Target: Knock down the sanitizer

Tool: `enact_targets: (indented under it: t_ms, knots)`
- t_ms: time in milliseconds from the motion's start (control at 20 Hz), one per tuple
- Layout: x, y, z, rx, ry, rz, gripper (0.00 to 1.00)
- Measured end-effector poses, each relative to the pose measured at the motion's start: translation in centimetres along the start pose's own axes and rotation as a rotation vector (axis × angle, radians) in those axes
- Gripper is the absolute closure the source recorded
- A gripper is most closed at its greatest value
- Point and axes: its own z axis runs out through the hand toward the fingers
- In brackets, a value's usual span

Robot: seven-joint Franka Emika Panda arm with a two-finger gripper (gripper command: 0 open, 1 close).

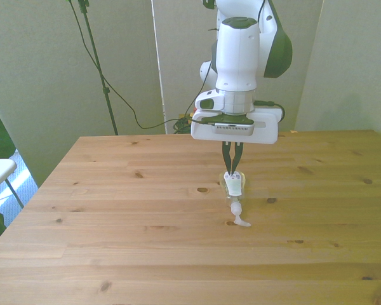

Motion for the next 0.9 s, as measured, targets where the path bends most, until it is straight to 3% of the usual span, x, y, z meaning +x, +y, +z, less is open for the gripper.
enact_targets:
  t_ms: [900]
  knots:
    - [-7.6, 3.8, -1.1, 0.0, -0.014, -0.072, 0.0]
